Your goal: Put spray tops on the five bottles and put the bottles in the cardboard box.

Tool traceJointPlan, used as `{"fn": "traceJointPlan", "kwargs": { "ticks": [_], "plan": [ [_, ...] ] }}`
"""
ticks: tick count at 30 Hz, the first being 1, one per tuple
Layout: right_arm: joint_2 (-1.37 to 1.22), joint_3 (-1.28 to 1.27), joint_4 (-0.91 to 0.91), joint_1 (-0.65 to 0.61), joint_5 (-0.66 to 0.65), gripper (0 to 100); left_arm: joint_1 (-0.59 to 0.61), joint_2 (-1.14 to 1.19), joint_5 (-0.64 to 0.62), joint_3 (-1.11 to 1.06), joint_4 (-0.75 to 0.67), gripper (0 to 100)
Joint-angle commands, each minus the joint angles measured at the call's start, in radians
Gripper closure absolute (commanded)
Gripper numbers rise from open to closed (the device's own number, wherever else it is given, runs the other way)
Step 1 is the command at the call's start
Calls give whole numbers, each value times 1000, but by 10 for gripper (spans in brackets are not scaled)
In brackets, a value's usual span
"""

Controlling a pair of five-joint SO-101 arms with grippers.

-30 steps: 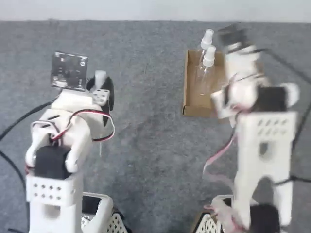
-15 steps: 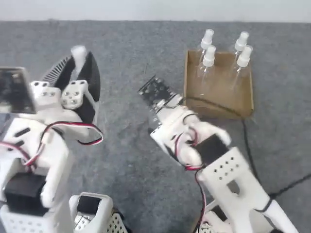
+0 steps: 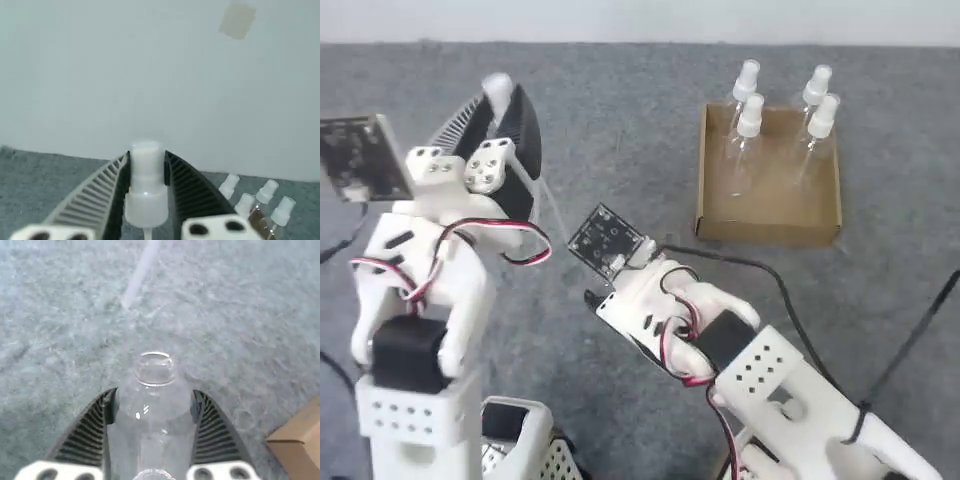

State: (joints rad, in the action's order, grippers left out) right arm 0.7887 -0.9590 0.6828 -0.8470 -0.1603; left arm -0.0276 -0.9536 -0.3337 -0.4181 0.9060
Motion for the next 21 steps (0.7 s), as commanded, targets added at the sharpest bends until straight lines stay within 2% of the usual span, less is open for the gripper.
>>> {"fn": "traceJointPlan", "kwargs": {
  "ticks": [1,6,15,21],
  "plan": [
    [94,-58,-134,-8,-11,992,6,-23,-28,-36,-71,977],
    [193,-141,-182,-8,-11,992,2,-23,-38,-91,-133,977],
    [234,-175,-182,-4,-11,992,-2,-23,-64,-176,-124,977],
    [232,-180,-180,-4,-11,992,-81,-25,-66,-213,-118,977]
  ]
}}
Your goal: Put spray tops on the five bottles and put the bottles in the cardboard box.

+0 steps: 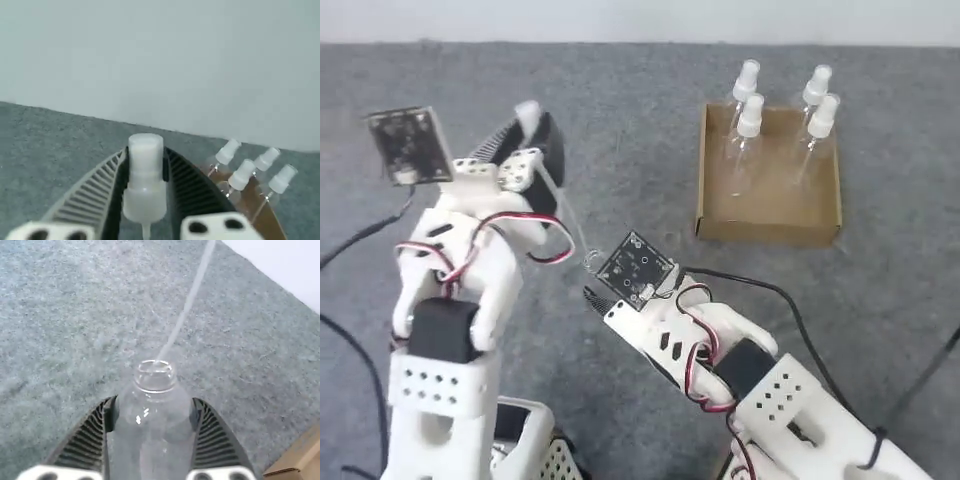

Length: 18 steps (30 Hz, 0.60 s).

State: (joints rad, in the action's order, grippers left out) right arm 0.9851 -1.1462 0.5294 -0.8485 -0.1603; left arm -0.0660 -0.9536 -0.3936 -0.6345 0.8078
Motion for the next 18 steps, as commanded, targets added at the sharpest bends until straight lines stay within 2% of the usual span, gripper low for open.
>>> {"fn": "traceJointPlan", "kwargs": {
  "ticks": [1,10,14,18],
  "plan": [
    [36,8,-27,-2,-11,992,-51,-25,-6,1,-18,977],
    [47,2,67,-1,-18,992,-63,-26,28,-2,172,977],
    [45,-15,-58,33,-5,992,-64,-26,58,-5,187,977],
    [42,-97,-266,104,149,992,-64,-26,58,-7,207,977]
  ]
}}
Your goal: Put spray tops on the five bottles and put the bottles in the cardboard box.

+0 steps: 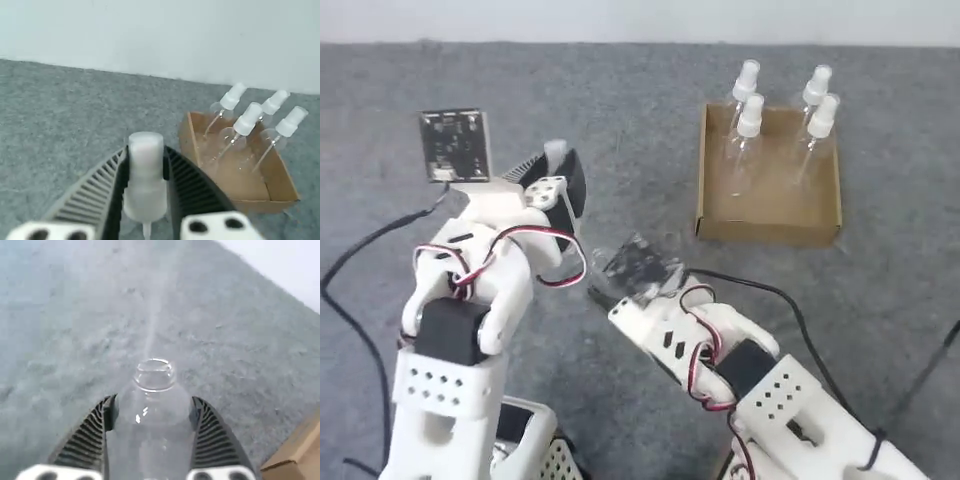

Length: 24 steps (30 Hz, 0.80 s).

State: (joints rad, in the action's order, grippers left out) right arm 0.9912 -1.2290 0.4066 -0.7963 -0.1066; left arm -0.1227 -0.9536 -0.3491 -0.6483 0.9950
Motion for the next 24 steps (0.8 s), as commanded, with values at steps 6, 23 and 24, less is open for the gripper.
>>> {"fn": "traceJointPlan", "kwargs": {
  "ticks": [6,23,24],
  "plan": [
    [30,-80,-260,8,121,992,-120,-25,15,7,18,977],
    [38,-101,-263,25,126,992,-129,-26,176,-25,123,864],
    [38,-101,-263,36,126,992,-129,-26,173,-18,135,853]
  ]
}}
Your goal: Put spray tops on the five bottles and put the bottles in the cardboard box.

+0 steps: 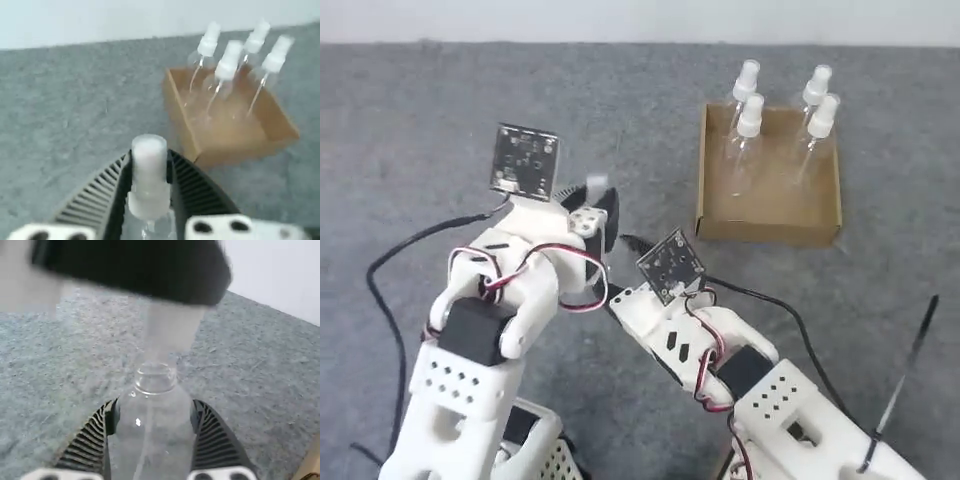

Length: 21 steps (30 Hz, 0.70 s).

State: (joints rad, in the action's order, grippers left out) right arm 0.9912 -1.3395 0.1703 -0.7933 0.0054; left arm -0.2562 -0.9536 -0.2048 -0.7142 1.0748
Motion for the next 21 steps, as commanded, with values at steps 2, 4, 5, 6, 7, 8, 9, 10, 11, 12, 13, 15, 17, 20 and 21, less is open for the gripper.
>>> {"fn": "traceJointPlan", "kwargs": {
  "ticks": [2,4,5,6,7,8,9,10,11,12,13,15,17,20,21],
  "plan": [
    [38,9,-27,45,14,992,5,-25,29,71,61,840],
    [36,9,-27,45,14,992,5,-25,29,107,61,838],
    [35,9,-27,45,14,992,5,-25,29,128,61,837],
    [33,9,-27,45,14,992,12,-23,29,150,61,837],
    [31,9,-27,45,14,992,32,-21,29,173,61,838],
    [31,9,-27,45,14,992,58,-17,29,199,60,839],
    [31,9,-27,45,14,992,84,-15,29,216,54,839],
    [31,9,-27,45,14,992,110,-15,29,222,35,840],
    [31,9,-27,45,14,992,137,-15,29,220,18,840],
    [31,9,-27,45,14,992,153,-14,29,213,9,840],
    [31,9,-27,45,14,992,164,-14,29,196,-2,840],
    [31,9,-27,45,14,992,166,-15,35,150,-26,840],
    [31,9,-27,44,14,992,166,-15,71,99,-61,840],
    [31,9,-25,44,14,992,166,-17,89,24,-107,840],
    [31,9,-25,44,14,992,166,-18,92,5,-109,840]
  ]
}}
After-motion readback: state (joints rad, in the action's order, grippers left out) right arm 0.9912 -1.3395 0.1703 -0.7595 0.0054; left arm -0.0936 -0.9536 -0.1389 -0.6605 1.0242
